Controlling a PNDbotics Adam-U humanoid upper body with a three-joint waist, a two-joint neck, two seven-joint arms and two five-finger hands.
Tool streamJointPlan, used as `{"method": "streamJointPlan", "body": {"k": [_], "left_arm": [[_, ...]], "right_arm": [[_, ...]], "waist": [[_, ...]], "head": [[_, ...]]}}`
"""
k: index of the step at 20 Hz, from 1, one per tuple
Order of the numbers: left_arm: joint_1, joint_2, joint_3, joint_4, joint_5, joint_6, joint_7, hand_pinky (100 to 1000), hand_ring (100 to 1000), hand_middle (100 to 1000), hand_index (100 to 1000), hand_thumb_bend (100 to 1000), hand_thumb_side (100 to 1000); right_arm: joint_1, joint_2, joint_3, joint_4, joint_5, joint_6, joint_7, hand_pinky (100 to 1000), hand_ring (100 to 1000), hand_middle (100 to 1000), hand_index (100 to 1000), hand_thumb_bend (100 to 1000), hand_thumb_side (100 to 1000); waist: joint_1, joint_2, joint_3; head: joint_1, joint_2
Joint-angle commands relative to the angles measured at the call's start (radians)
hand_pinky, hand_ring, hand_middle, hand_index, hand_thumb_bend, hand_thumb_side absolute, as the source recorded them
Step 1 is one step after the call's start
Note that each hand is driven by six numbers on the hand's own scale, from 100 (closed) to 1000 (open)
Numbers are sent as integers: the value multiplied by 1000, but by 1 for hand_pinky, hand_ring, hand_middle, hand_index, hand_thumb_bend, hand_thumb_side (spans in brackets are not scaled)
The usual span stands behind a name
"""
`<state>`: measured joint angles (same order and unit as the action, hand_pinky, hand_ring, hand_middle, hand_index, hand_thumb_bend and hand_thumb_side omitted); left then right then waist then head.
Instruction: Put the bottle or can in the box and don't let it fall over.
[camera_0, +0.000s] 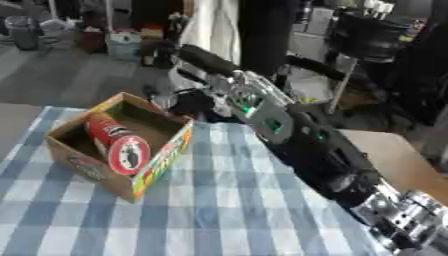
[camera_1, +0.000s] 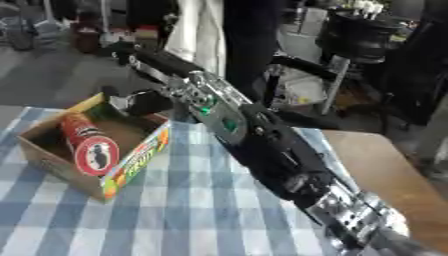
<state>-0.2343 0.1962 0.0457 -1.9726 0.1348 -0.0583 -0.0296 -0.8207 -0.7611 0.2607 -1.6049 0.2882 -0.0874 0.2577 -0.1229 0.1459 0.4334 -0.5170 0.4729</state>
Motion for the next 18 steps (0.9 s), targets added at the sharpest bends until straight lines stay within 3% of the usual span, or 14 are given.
{"method": "streamJointPlan", "body": {"k": [1,4,9,14,18], "left_arm": [[5,25,15,-9,-11,-2,13,700,544,538,659,100,717],[20,29,25,-6,-19,-2,22,701,544,538,659,100,719],[43,36,37,-2,-30,-3,34,701,545,538,659,100,722],[60,41,44,3,-39,-3,39,702,545,540,659,100,724],[72,47,46,7,-48,-1,39,702,548,542,659,100,725]], "right_arm": [[62,-103,-64,-202,-174,30,3,704,770,865,933,100,520],[191,-147,-133,-360,-290,40,-36,651,694,806,910,100,483],[419,-126,-232,-394,-468,-83,-104,592,647,769,886,100,477],[610,-8,-307,-395,-501,-158,-156,546,603,714,846,100,475],[713,106,-334,-395,-492,-166,-222,528,587,690,829,100,505]], "waist": [[14,-23,-25],[16,-28,-75],[22,-33,-147],[26,-36,-202],[28,-37,-233]], "head": [[39,7],[77,13],[139,35],[169,53],[184,59]]}}
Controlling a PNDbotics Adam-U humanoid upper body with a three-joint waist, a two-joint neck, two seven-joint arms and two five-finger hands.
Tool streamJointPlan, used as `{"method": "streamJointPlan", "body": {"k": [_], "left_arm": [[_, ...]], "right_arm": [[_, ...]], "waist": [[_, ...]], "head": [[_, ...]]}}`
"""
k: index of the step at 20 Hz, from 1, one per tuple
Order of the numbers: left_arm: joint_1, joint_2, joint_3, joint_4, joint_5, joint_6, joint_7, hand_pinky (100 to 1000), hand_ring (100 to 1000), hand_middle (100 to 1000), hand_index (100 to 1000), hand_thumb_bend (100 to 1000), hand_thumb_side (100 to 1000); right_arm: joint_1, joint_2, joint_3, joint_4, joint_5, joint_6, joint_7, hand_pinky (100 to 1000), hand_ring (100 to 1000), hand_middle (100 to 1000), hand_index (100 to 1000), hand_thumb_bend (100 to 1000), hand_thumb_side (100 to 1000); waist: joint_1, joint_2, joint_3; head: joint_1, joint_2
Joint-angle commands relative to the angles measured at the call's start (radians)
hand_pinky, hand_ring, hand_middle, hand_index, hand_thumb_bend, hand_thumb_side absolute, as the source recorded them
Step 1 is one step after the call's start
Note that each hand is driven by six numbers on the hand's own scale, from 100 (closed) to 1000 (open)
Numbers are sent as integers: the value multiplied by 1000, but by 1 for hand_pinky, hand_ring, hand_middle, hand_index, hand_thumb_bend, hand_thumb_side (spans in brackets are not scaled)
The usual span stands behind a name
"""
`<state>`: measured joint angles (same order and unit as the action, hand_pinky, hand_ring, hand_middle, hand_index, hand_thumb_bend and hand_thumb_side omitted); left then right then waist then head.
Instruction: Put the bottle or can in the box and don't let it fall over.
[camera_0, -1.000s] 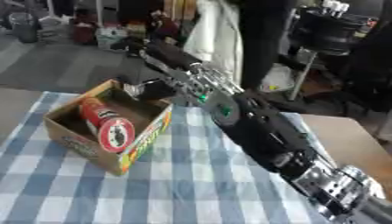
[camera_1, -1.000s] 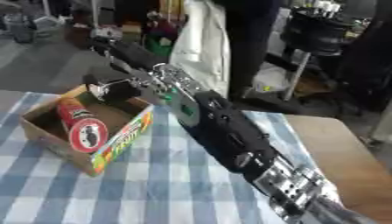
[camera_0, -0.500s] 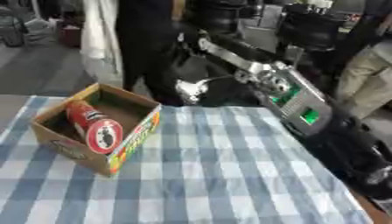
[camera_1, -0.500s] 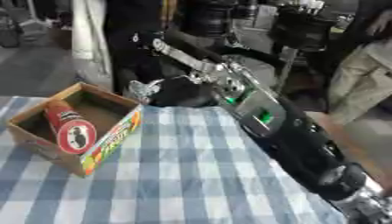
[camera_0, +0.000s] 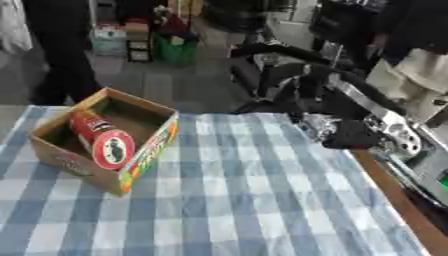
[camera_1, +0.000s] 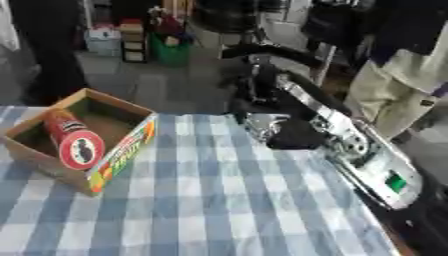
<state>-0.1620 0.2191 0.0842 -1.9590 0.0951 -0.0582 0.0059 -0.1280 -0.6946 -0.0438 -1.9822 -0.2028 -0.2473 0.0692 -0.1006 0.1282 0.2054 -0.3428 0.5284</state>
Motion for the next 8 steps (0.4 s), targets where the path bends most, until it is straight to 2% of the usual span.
{"method": "streamJointPlan", "body": {"k": [1,2,3,4,8], "left_arm": [[3,24,9,-5,-11,-1,3,702,548,543,659,100,724],[5,25,10,-4,-13,0,3,703,549,544,659,100,724],[7,26,10,-3,-15,0,4,703,550,544,659,100,724],[9,26,11,-2,-17,1,4,703,550,545,659,100,724],[19,26,12,1,-24,2,4,703,553,548,660,100,725]], "right_arm": [[41,68,-33,-18,8,-5,-41,526,585,688,827,100,511],[57,94,-35,-18,17,-4,-47,524,584,685,825,100,525],[73,123,-36,-18,25,0,-51,522,583,684,824,100,449],[85,149,-36,-18,34,4,-54,521,582,682,823,100,548],[114,244,-30,-18,59,30,-51,517,577,673,819,100,591]], "waist": [[7,-18,-10],[7,-18,-14],[8,-18,-17],[9,-18,-18],[14,-22,-24]], "head": [[14,4],[18,5],[27,7],[34,9],[80,27]]}}
